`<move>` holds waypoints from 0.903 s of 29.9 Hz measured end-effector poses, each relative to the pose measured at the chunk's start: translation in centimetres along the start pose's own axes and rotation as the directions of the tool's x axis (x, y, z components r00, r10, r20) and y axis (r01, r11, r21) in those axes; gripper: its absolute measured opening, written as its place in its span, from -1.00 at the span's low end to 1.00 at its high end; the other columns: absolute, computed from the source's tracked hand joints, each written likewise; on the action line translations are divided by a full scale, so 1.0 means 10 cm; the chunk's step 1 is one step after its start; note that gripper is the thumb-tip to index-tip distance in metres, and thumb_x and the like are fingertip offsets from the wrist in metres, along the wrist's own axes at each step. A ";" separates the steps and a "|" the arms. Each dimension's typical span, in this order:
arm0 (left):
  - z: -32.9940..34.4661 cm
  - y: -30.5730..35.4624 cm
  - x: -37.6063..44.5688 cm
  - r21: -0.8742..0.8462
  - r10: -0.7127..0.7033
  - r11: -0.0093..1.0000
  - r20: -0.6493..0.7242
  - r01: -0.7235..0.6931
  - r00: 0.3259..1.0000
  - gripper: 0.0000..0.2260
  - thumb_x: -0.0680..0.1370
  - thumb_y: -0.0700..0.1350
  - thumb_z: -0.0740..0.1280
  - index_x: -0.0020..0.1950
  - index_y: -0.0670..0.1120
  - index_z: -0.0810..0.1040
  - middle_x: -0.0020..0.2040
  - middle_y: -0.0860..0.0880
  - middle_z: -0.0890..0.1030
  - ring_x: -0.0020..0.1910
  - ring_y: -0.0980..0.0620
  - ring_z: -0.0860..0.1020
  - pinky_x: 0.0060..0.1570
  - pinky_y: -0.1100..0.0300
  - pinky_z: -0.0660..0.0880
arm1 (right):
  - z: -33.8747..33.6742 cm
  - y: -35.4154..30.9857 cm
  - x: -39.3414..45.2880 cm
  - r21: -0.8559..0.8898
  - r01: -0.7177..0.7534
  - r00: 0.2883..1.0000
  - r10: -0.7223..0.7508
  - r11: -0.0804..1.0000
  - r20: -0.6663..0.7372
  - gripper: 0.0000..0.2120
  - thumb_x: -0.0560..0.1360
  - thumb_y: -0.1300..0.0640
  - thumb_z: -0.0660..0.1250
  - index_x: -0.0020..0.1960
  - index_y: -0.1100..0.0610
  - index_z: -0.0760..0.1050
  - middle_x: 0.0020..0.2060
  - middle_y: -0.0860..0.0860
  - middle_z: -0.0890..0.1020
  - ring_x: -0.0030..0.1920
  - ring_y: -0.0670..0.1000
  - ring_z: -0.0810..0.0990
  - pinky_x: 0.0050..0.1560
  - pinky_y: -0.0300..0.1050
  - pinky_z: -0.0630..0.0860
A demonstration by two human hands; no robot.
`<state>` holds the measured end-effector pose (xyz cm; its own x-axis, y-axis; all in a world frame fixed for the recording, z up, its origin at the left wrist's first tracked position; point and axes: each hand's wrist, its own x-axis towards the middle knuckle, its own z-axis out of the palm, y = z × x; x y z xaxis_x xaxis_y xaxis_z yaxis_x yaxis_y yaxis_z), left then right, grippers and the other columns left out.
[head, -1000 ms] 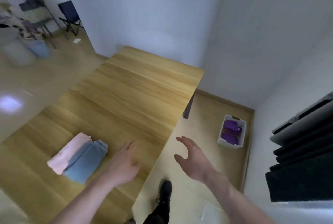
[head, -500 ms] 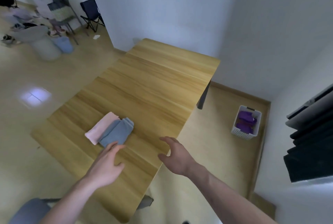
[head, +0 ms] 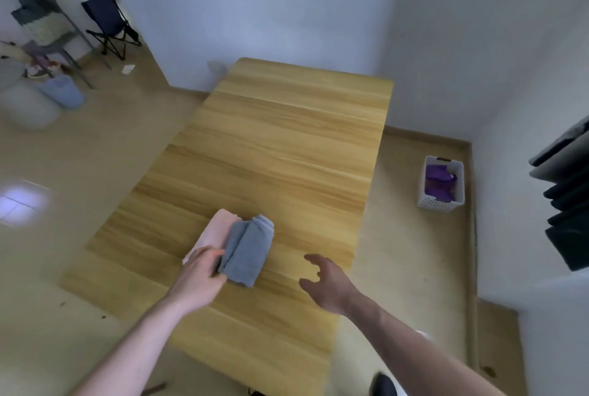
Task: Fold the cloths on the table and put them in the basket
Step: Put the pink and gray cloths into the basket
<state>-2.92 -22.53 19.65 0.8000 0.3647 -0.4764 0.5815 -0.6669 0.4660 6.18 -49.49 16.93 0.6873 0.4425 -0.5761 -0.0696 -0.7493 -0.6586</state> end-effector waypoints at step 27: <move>0.00 -1.14 1.86 -0.116 -0.293 0.932 0.322 0.344 0.901 -0.45 0.43 -0.07 0.44 0.38 -0.09 0.37 0.14 -0.04 0.59 0.05 -0.04 0.58 -0.10 0.10 0.49 | 1.38 -0.81 1.77 0.408 -0.477 0.848 0.530 0.778 -0.019 -0.12 0.21 -0.17 0.56 0.41 0.10 0.33 0.24 0.02 0.44 0.22 0.06 0.51 0.19 -0.02 0.57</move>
<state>5.36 -8.16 5.51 0.5028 0.3145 -0.8052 0.8342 -0.4207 0.3566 8.92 -28.75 5.38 0.5596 -0.0317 -0.8281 -0.6772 -0.5934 -0.4350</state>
